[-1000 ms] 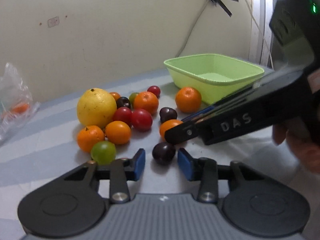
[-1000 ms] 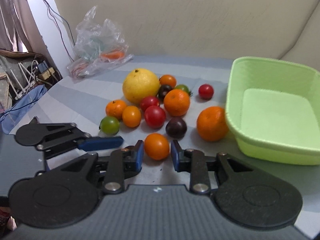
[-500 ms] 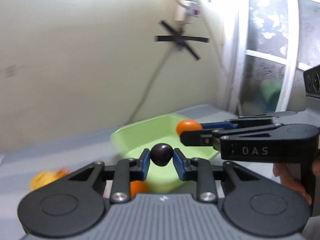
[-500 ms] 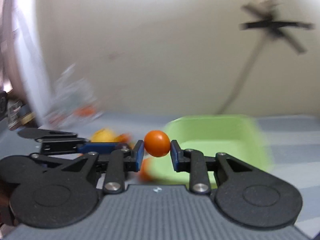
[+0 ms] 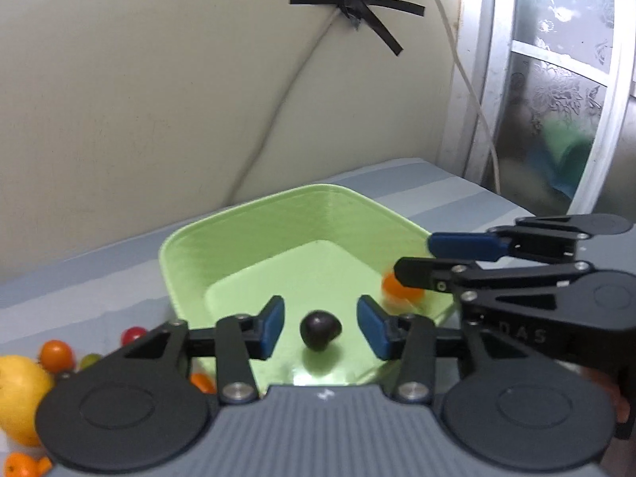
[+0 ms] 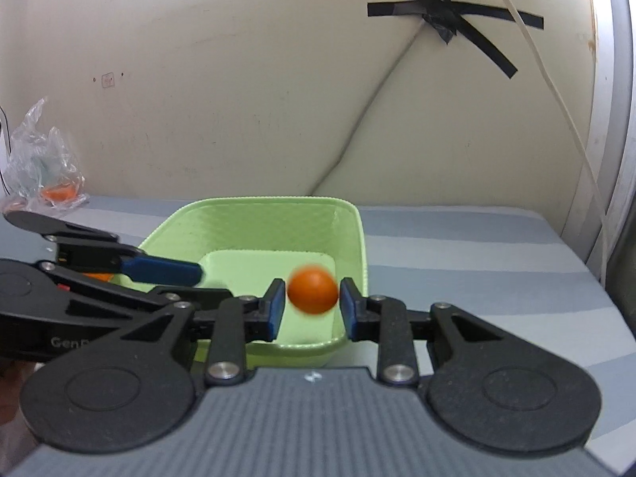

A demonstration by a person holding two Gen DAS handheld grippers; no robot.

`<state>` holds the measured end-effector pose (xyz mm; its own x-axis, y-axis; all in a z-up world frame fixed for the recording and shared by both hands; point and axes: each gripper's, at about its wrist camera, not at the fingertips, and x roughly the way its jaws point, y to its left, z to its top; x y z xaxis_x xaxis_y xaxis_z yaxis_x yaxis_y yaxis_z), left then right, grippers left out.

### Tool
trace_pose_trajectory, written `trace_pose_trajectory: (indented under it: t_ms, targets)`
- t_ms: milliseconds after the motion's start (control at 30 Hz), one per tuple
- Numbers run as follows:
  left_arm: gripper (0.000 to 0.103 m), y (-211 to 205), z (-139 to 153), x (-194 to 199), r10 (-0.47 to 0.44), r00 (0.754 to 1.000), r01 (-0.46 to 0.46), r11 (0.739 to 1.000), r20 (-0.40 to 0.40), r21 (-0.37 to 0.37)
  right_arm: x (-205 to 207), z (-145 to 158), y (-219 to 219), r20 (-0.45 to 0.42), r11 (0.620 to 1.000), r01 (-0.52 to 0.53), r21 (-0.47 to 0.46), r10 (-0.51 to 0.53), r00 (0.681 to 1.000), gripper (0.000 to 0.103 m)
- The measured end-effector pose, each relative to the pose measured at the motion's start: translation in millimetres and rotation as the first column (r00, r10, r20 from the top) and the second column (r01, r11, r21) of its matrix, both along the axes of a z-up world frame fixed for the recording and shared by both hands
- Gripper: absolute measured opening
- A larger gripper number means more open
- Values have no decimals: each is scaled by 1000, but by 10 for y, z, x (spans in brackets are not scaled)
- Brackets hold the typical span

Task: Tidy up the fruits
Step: 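Grasp a dark plum with the left gripper while the right grasps an orange tomato, drop both in basket, then grasp the green lime with the left gripper while the right grasps a dark plum, drop both in basket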

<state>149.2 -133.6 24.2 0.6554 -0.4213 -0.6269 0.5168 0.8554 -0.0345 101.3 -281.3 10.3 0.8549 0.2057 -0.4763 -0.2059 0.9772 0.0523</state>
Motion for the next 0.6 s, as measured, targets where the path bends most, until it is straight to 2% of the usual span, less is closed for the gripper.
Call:
trace_pose_trajectory:
  t_ms: [67,167,267,300,367,433,500,600]
  targets:
    - [50,126,100,-94,6,1000,-7,999,-10,-43,-113,48,-67,25,1000,8,24,-8,1000,44]
    - [54,540,335,-378,34,999,-31,989,19,-142,-318,231,-60,105,999,13,46,-17,994,45]
    - [59,1207,455,-783,148,987,-130,961,57,-243,-635,420,35,175,994,-56,98,38,984,46]
    - [60,1430,441,-898,206,977,-185,951,61,-246,-713,430,114,165,986,-106,127,85,983,46]
    - [60,1763,340,-1074,324,944,-307,933,65,-186,-828,352,355,106,964,-216,152,201,974,43]
    - [60,2011,209,-1158,393,919,-385,912,33,-138,-892,217,653,60,951,-286,119,281,958,41]
    - [59,2124,63,-1180,409,912,-408,905,-18,-117,-880,59,992,22,945,-321,58,320,947,38]
    - [59,2091,-62,-1144,401,916,-401,913,-12,-71,-726,-64,1271,-16,945,-325,24,326,945,37]
